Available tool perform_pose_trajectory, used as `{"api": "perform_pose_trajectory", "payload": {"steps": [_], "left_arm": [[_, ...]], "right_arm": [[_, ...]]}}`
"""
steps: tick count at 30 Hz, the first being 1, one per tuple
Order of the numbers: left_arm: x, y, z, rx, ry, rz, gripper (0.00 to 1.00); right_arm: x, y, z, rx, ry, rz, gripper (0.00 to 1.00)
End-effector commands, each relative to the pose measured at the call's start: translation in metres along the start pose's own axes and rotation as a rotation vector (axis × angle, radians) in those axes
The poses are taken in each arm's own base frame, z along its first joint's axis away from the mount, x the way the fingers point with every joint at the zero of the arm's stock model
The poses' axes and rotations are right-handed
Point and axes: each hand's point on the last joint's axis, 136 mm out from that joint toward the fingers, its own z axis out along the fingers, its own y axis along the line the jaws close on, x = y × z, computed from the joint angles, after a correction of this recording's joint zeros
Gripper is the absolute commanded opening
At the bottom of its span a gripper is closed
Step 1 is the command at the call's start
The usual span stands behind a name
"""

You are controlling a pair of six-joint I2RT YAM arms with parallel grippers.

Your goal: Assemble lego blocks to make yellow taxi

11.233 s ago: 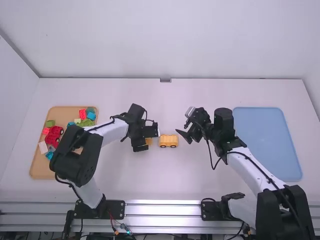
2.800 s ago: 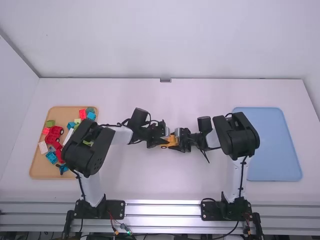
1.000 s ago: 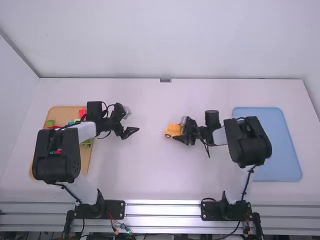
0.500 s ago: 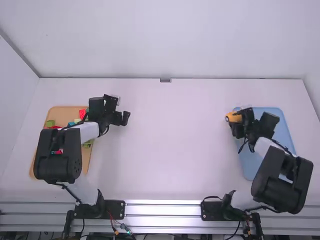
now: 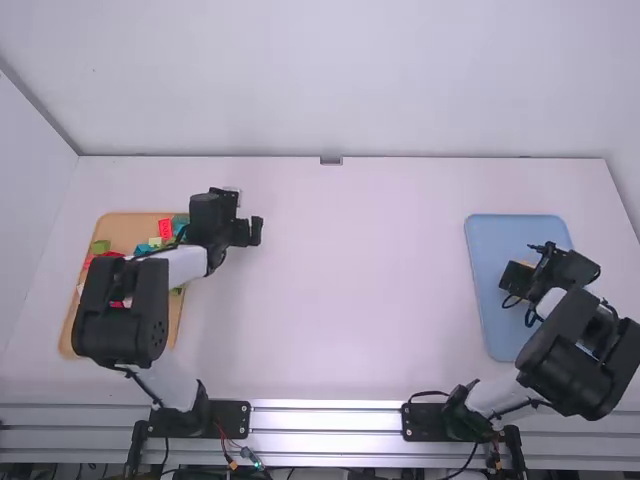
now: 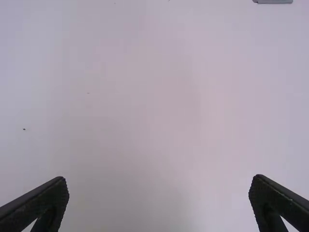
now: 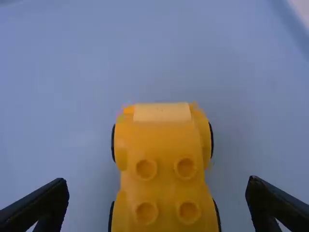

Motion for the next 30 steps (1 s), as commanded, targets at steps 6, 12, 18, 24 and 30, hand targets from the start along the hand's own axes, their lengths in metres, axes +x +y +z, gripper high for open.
{"api": "perform_pose_trajectory", "payload": {"steps": [6, 12, 18, 24, 30], "left_arm": [[-0.040, -0.023, -0.035, -0.221, -0.083, 0.093, 0.99], [-0.078, -0.050, -0.076, -0.200, -0.205, 0.114, 0.99], [-0.113, -0.060, -0.134, -0.161, -0.330, 0.102, 0.99], [-0.130, -0.063, -0.165, -0.155, -0.409, 0.091, 0.99], [-0.113, -0.048, -0.172, -0.157, -0.376, 0.092, 0.94]], "right_arm": [[0.001, -0.003, -0.016, 0.137, 0.042, 0.076, 0.99], [-0.026, 0.029, -0.056, 0.131, -0.029, -0.001, 0.99], [-0.075, 0.089, -0.132, 0.028, -0.266, -0.123, 0.99], [-0.103, 0.133, -0.200, -0.073, -0.498, -0.196, 0.99], [-0.101, 0.167, -0.231, -0.215, -0.612, -0.206, 0.94]]}}
